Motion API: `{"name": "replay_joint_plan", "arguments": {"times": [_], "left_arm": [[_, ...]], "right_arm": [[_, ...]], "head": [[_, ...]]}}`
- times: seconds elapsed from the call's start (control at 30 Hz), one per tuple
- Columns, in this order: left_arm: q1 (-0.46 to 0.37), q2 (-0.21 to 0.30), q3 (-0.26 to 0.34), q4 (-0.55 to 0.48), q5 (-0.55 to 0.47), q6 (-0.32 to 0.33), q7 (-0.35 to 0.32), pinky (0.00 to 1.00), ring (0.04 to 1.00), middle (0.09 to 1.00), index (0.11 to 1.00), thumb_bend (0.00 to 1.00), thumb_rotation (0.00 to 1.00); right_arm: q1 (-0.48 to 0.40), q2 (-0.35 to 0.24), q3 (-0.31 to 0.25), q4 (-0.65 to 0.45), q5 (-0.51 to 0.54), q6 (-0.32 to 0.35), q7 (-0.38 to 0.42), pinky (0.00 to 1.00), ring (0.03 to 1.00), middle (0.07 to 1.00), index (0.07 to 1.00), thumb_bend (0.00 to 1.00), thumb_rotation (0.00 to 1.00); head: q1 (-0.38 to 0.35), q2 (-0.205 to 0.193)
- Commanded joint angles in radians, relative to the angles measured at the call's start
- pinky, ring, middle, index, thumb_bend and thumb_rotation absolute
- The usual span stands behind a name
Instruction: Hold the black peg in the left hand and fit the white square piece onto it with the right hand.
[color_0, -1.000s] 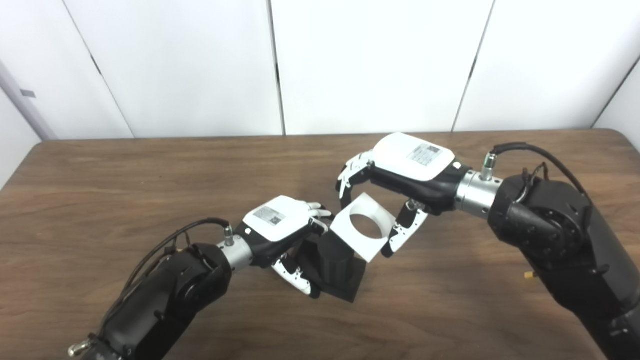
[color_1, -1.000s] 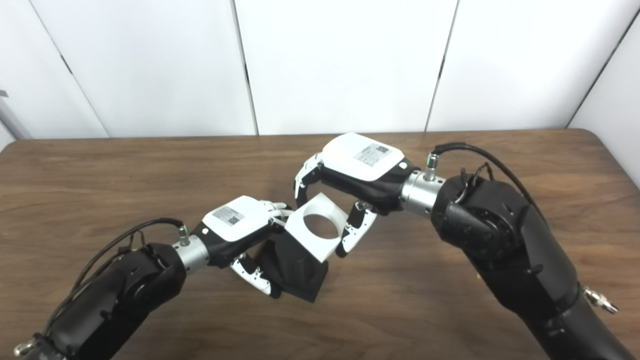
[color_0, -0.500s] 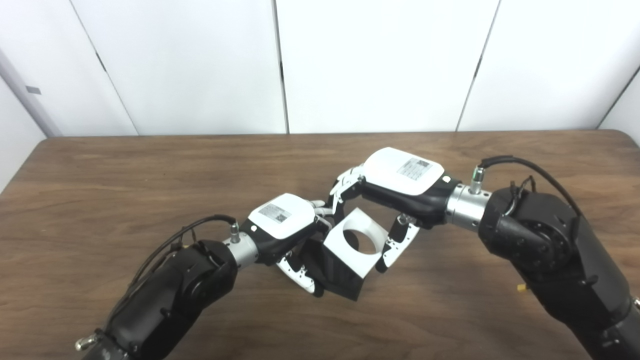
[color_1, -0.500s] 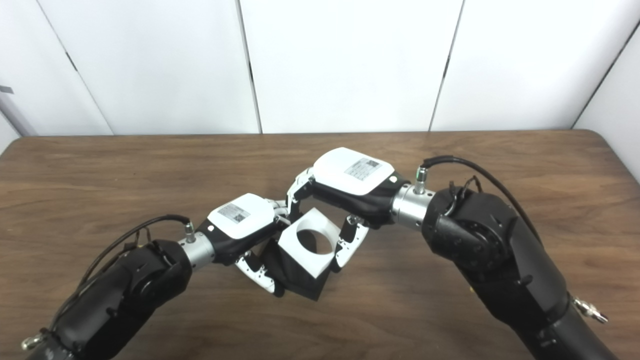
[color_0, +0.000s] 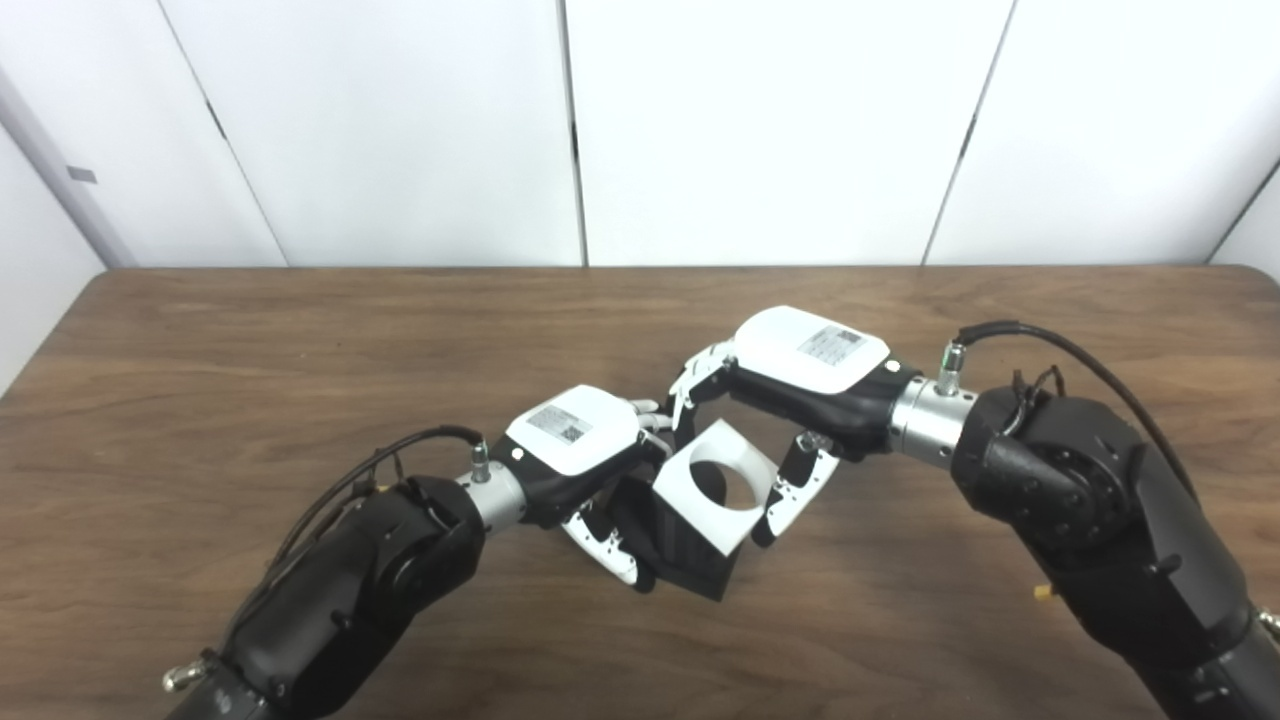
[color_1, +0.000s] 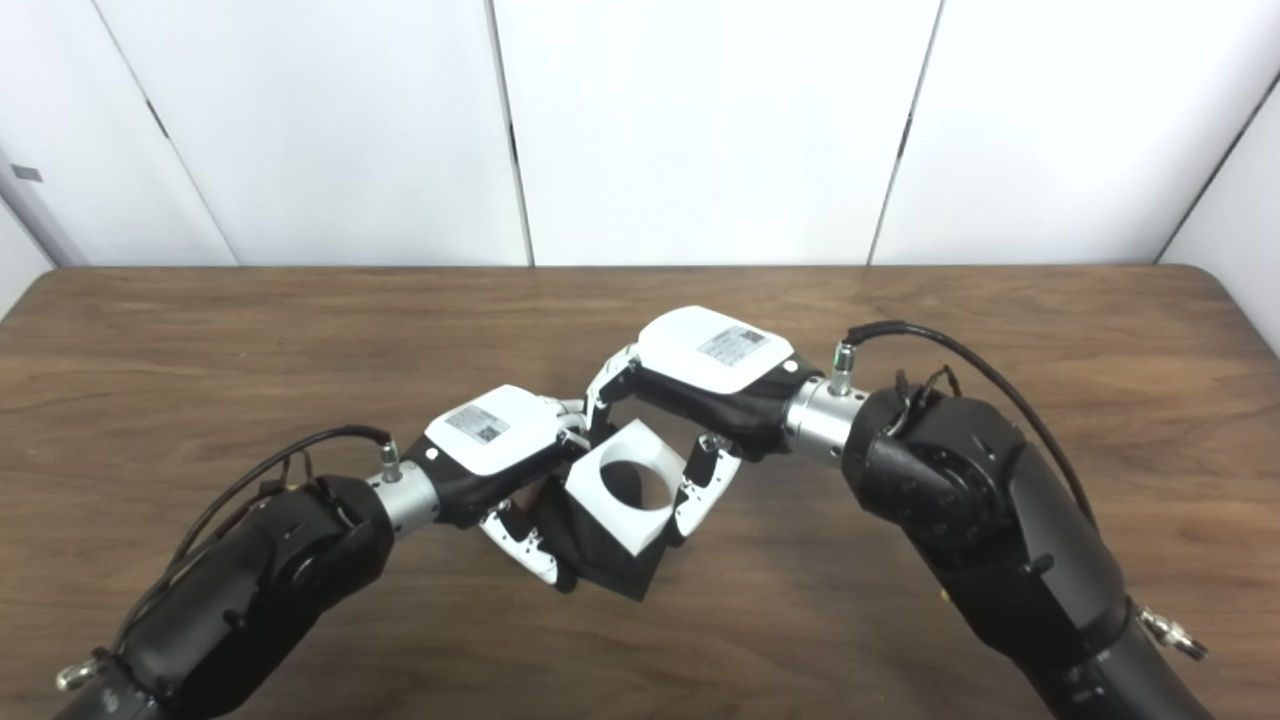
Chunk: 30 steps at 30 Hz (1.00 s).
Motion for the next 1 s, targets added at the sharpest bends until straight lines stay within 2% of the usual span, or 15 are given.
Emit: {"name": "replay_joint_plan", "arguments": {"times": [0.0,0.73,0.97], "left_arm": [[0.031,-0.001,-0.054,0.044,0.058,0.007,-0.077,0.89,0.934,0.909,0.492,0.52,0.08],[0.033,-0.011,-0.06,0.046,0.061,0.013,-0.07,0.89,0.937,0.903,0.493,0.52,0.08],[0.033,-0.012,-0.06,0.042,0.059,0.016,-0.074,0.9,0.932,0.903,0.493,0.52,0.08]], "right_arm": [[-0.02,0.012,-0.005,0.005,0.008,-0.027,-0.03,0.78,0.812,0.745,0.479,0.52,0.14],[-0.004,0.066,0.046,0.038,-0.002,-0.045,-0.067,0.76,0.808,0.743,0.479,0.52,0.14],[0.002,0.074,0.068,0.048,-0.015,-0.041,-0.055,0.77,0.825,0.751,0.48,0.52,0.14]], "head": [[0.005,0.001],[0.008,0.006],[0.01,0.007]]}}
